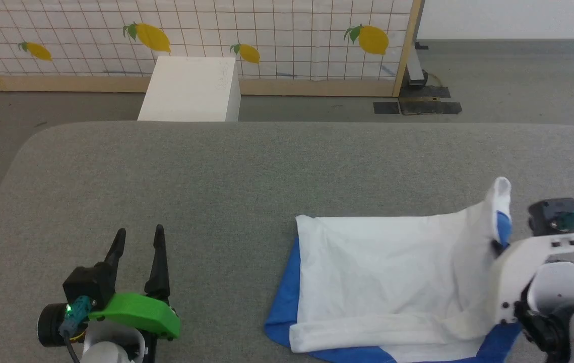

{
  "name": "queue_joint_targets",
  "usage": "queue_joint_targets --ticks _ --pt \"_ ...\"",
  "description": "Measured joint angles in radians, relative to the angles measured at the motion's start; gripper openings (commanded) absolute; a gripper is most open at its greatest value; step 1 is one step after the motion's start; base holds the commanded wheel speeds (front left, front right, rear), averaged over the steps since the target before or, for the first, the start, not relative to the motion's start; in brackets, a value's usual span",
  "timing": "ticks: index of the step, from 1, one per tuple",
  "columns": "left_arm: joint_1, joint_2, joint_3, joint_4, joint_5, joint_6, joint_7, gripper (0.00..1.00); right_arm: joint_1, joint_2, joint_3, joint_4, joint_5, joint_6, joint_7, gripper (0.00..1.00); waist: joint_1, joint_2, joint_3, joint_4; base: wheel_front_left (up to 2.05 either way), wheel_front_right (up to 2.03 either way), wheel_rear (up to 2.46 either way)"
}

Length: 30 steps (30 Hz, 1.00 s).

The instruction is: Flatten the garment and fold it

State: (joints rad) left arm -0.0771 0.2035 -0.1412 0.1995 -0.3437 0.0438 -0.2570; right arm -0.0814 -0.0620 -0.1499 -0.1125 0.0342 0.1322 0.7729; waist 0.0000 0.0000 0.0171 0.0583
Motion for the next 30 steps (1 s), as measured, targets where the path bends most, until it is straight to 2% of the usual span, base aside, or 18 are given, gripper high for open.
queue_joint_targets --ticks 4,7,11,13,17,22,23,24,25,28,30 --pt "0.002 0.0 -0.002 -0.002 0.001 0.0 0.0 1.0 0.0 0.005 0.183 -0.133 0.048 0.0 0.069 0.0 0.0 0.0 0.006 -0.002 0.0 0.0 0.0" --pt "0.001 -0.001 -0.004 -0.003 0.001 0.0 0.0 1.0 -0.026 0.009 0.33 -0.136 0.058 0.0 0.086 0.0 0.0 0.0 0.013 -0.001 0.0 0.0 0.0" --pt "-0.005 -0.009 -0.013 -0.003 0.001 -0.002 0.0 1.0 -0.093 0.01 0.475 -0.038 0.062 0.0 0.07 0.0 0.0 0.0 0.022 0.008 0.0 0.0 0.0" --pt "-0.011 -0.013 -0.017 -0.002 0.001 -0.008 0.0 1.0 -0.134 0.011 0.533 0.044 0.074 0.0 0.029 0.0 0.0 0.0 0.027 0.017 0.0 0.0 0.0" --pt "-0.016 -0.017 -0.018 0.001 0.002 -0.012 0.0 1.0 -0.199 0.011 0.622 0.21 0.135 0.0 -0.053 0.0 0.0 0.0 0.039 0.036 0.0 0.0 0.0" --pt "-0.025 -0.025 -0.019 0.013 0.008 -0.021 0.0 1.0 -0.244 0.011 0.695 0.396 0.221 0.0 -0.078 0.0 0.0 0.0 0.053 0.06 0.0 0.0 0.0" --pt "-0.026 -0.026 -0.018 0.015 0.009 -0.023 0.0 1.0 -0.247 0.01 0.708 0.42 0.249 0.0 -0.079 0.42 0.0 0.0 0.055 0.064 0.0 0.0 0.0" --pt "-0.026 -0.028 -0.018 0.017 0.009 -0.023 0.0 1.0 -0.25 0.01 0.723 0.435 0.278 0.0 -0.086 0.89 0.0 0.0 0.057 0.068 0.0 0.0 0.0" --pt "-0.026 -0.029 -0.017 0.018 0.009 -0.024 0.0 1.0 -0.251 0.01 0.731 0.442 0.304 0.0 -0.091 1.0 0.0 0.0 0.058 0.07 0.0 0.0 0.0" --pt "-0.026 -0.03 -0.01 0.02 0.01 -0.025 0.0 1.0 -0.262 0.012 0.75 0.448 0.365 0.0 -0.126 1.0 0.0 0.0 0.059 0.068 0.0 0.0 0.0" --pt "-0.026 -0.031 -0.005 0.021 0.01 -0.025 0.0 1.0 -0.272 0.011 0.732 0.417 0.4 0.0 -0.193 1.0 0.0 0.0 0.056 0.063 0.0 0.0 0.0"
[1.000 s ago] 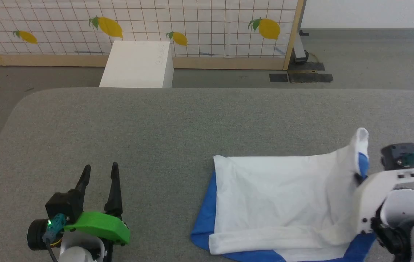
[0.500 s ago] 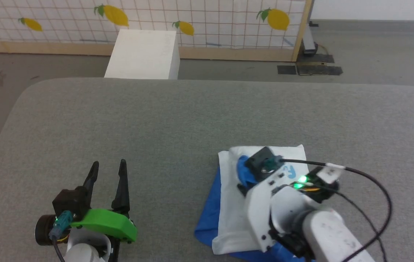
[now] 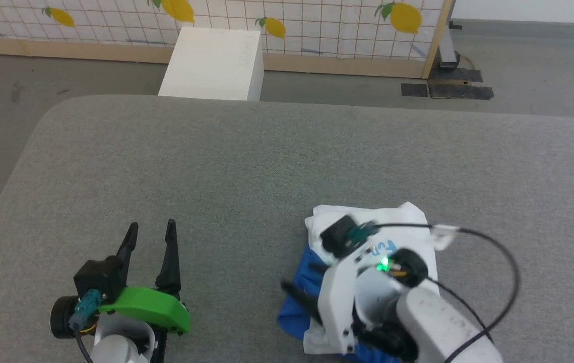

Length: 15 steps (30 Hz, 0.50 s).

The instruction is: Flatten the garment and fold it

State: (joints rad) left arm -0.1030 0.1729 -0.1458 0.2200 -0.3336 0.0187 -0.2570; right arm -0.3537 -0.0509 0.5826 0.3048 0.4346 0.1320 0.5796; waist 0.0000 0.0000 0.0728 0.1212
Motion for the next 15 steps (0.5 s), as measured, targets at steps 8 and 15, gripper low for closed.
queue_joint_targets --ticks 8,15 --pt "0.001 -0.003 0.012 -0.003 0.006 0.0 0.0 1.0 0.027 0.003 -0.318 -0.207 0.008 0.0 -0.402 1.0 0.0 0.0 -0.016 -0.028 0.0 0.0 0.0" --pt "0.005 -0.005 0.026 -0.019 0.009 -0.009 0.0 1.0 0.198 -0.001 -0.576 -0.18 -0.018 0.0 -0.39 1.0 0.0 0.0 -0.02 -0.05 0.0 0.0 0.0"
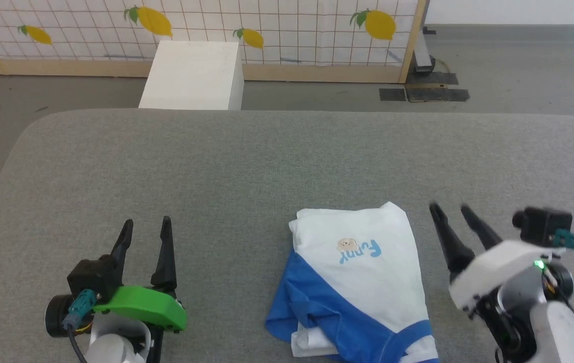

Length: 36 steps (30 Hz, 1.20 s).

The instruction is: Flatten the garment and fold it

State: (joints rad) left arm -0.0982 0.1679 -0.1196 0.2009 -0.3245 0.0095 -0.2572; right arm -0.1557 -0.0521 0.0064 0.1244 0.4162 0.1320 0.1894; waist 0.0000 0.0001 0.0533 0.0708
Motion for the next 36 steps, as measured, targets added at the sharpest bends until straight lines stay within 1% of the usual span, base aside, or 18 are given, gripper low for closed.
queue_joint_targets --ticks 2,4,8,14,17,18,19,20,21,24,26,28,29,31,34,35,36 --pt "0.0 -0.002 0.003 -0.002 0.002 0.0 0.0 1.0 0.028 0.0 -0.027 0.041 0.011 0.0 0.035 1.0 0.0001 0.0 0.003 -0.002 0.0 0.0 0.0" --pt "0.0 -0.004 0.006 -0.01 0.008 -0.005 0.0 1.0 0.043 0.0 -0.029 0.085 0.048 0.0 0.071 1.0 0.0001 0.0 0.006 -0.003 0.0 0.0 0.0" --pt "0.0 -0.009 0.009 -0.016 0.024 -0.009 0.0 1.0 0.052 0.001 0.004 0.165 0.079 0.0 0.14 1.0 0.0001 0.0 0.012 0.0 0.0 0.0 0.0" --pt "0.0 -0.016 0.012 -0.017 0.035 -0.019 0.0 1.0 0.032 0.001 0.044 0.274 0.105 0.0 0.215 1.0 0.0 0.0 0.019 0.015 0.0 0.0 0.0" --pt "0.0 -0.022 0.013 -0.015 0.041 -0.025 0.0 1.0 0.001 -0.005 0.073 0.31 0.174 0.0 0.264 1.0 0.0 0.0 0.02 0.025 0.0 0.0 0.0" --pt "0.0 -0.025 0.014 -0.015 0.042 -0.026 0.0 1.0 -0.01 -0.006 0.085 0.321 0.174 0.0 0.278 0.89 0.0 0.0 0.02 0.028 0.0 0.0 0.0" --pt "0.0 -0.027 0.016 -0.014 0.042 -0.027 0.0 1.0 -0.017 -0.007 0.094 0.327 0.171 0.0 0.291 0.31 0.0 0.0 0.02 0.031 0.0 0.0 0.0" --pt "0.0 -0.028 0.017 -0.014 0.042 -0.027 0.0 1.0 -0.022 -0.007 0.099 0.329 0.164 0.0 0.3 0.13 0.0 -0.0001 0.02 0.033 0.0 0.0 0.0" --pt "0.0 -0.03 0.02 -0.014 0.043 -0.027 0.0 1.0 -0.027 -0.008 0.102 0.331 0.148 0.0 0.305 0.0 0.0 0.0 0.019 0.034 0.0 0.0 0.0" --pt "0.002 -0.031 0.033 -0.016 0.044 -0.027 0.0 1.0 -0.031 -0.005 0.114 0.313 0.044 0.0 0.325 0.0 0.0 0.0 0.019 0.028 0.0 0.0 0.0" --pt "0.008 -0.031 0.042 -0.02 0.044 -0.027 0.0 1.0 -0.037 -0.002 0.129 0.285 -0.055 0.0 0.351 0.0 0.0 0.0 0.019 0.017 0.0 0.0 0.0" --pt "0.017 -0.031 0.05 -0.026 0.044 -0.027 0.0 1.0 -0.054 -0.001 0.162 0.24 -0.183 0.0 0.391 0.0 0.0 -0.0001 0.022 -0.001 0.0 0.0 0.0" --pt "0.021 -0.031 0.056 -0.03 0.045 -0.028 0.0 1.0 -0.065 -0.009 0.192 0.216 -0.237 0.0 0.415 0.0 0.0 0.0 0.023 -0.013 0.0 0.0 0.0" --pt "0.024 -0.03 0.065 -0.04 0.045 -0.028 0.0 1.0 -0.091 -0.043 0.25 0.174 -0.285 0.001 0.451 0.0 0.0001 0.0 0.027 -0.037 0.0 0.0 0.0" --pt "0.022 -0.029 0.075 -0.06 0.046 -0.028 0.0 1.0 -0.143 -0.146 0.322 0.118 -0.309 0.001 0.487 0.0 0.0001 0.0 0.035 -0.081 0.0 0.0 0.0" --pt "0.013 -0.032 0.078 -0.084 0.056 -0.034 0.0 1.0 -0.212 -0.267 0.359 0.09 -0.323 0.0 0.499 0.0 0.0 0.0 0.05 -0.137 0.0 0.0 0.0" --pt "0.009 -0.033 0.077 -0.088 0.058 -0.035 0.0 1.0 -0.226 -0.292 0.362 0.089 -0.324 0.001 0.499 0.0 0.0 0.0 0.055 -0.153 0.0 0.0 0.0"
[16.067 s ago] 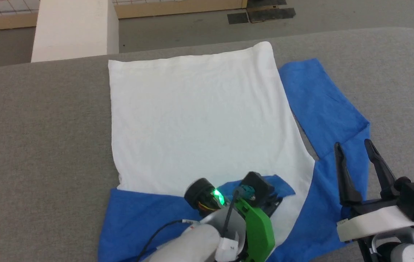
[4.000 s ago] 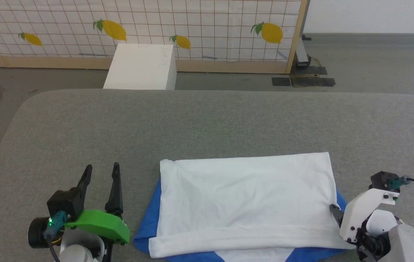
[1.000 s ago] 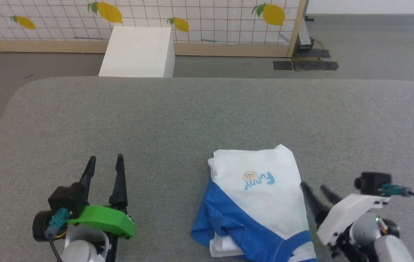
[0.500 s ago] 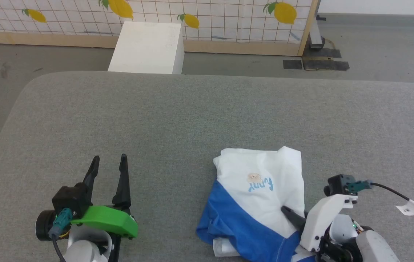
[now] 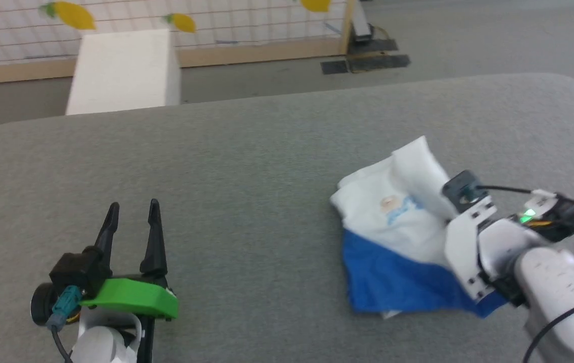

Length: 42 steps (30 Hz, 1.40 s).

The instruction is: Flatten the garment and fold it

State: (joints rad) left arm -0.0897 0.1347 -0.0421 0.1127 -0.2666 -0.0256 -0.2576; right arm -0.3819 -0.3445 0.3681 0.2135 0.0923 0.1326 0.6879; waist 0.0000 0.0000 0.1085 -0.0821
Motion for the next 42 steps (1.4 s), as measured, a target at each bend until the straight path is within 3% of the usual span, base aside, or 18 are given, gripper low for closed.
queue_joint_targets --ticks 5,9,12,19,27,28,30,36,42 --pt "-0.047 0.004 -0.004 -0.017 0.016 -0.014 0.0 1.0 -0.071 -0.104 -0.007 0.009 -0.012 0.0 -0.023 0.0 0.0 0.0 0.04 -0.094 0.0 0.0 0.0" --pt "-0.088 0.025 -0.007 -0.036 0.046 -0.019 0.0 1.0 -0.13 -0.145 -0.054 0.051 -0.038 0.0 -0.084 0.0 0.0 0.0 0.093 -0.154 0.0 0.0 0.0" --pt "-0.122 0.068 -0.005 -0.068 0.058 -0.024 0.02 1.0 -0.191 -0.149 -0.146 0.139 -0.102 0.0 -0.165 0.0 0.0001 0.0001 0.178 -0.204 0.0 0.0 0.0" --pt "-0.158 0.114 -0.007 -0.135 0.065 -0.027 0.072 1.0 -0.286 -0.131 -0.331 0.3 -0.235 0.0 -0.319 0.0 0.0002 0.0001 0.333 -0.246 0.0 0.0 0.0" --pt "-0.177 0.127 -0.007 -0.163 0.065 -0.027 0.089 1.0 -0.355 -0.094 -0.476 0.388 -0.349 0.0 -0.381 0.0 0.0002 0.0 0.425 -0.227 0.0 0.0 0.0" --pt "-0.177 0.127 -0.007 -0.161 0.065 -0.027 0.088 1.0 -0.356 -0.088 -0.495 0.395 -0.36 0.0 -0.382 0.14 0.0002 0.0 0.429 -0.22 0.0 0.0 0.0" --pt "-0.176 0.125 -0.008 -0.151 0.064 -0.026 0.079 1.0 -0.356 -0.077 -0.522 0.406 -0.387 0.0 -0.388 1.0 0.0002 0.0 0.43 -0.209 0.0 0.0 0.0" --pt "-0.167 0.096 -0.016 -0.085 0.053 -0.025 0.042 1.0 -0.35 -0.03 -0.616 0.398 -0.373 0.0 -0.502 1.0 0.0002 0.0 0.379 -0.187 0.0 0.0 0.0" --pt "-0.116 0.052 -0.033 -0.009 0.037 -0.017 0.016 1.0 -0.254 0.023 -0.615 0.335 -0.288 0.0 -0.63 1.0 -0.0001 0.0 0.265 -0.166 0.0 0.0 0.0"
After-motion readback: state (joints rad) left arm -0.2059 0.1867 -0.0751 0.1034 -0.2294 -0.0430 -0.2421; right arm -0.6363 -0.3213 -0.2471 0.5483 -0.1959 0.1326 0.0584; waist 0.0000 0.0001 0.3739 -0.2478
